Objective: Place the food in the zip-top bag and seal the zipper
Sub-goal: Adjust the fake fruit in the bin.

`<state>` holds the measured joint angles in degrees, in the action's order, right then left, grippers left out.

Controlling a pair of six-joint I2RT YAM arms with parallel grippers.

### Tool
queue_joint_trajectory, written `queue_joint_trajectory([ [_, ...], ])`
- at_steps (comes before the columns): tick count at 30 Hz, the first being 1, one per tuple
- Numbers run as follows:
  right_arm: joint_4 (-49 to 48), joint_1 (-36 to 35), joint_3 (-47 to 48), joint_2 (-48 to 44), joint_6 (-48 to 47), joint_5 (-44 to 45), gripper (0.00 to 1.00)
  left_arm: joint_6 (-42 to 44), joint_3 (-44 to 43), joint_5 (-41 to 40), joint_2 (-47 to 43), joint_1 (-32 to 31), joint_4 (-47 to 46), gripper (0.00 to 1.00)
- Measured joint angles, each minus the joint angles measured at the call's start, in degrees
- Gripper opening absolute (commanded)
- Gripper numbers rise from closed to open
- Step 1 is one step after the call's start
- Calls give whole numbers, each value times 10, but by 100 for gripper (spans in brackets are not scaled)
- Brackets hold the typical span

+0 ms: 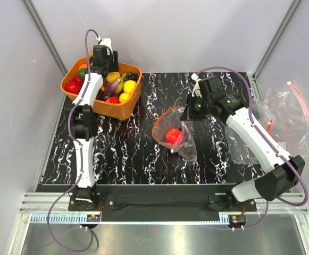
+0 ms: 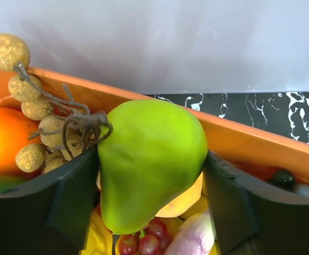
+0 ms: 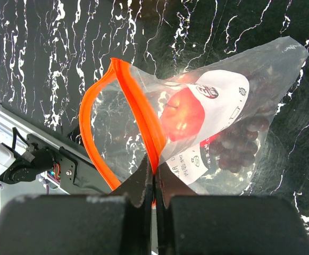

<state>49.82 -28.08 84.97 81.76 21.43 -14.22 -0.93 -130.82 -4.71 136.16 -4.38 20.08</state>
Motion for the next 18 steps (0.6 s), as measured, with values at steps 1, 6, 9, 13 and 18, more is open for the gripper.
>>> queue_joint_trajectory([
  [1,0,0,0,0,-1,0,0,-2,0,0,0,1,-2,58],
  [6,0,0,0,1,-2,-1,0,-10,42,1,-16,4,-39,40],
  [9,0,0,0,1,-2,-3,0,-18,93,6,-49,4,-62,39],
  [13,-2,0,0,1,-2,-4,0,-29,171,16,-121,5,-54,39],
  [18,-4,0,-2,1,-2,-4,0,-43,231,42,-219,5,-22,42],
])
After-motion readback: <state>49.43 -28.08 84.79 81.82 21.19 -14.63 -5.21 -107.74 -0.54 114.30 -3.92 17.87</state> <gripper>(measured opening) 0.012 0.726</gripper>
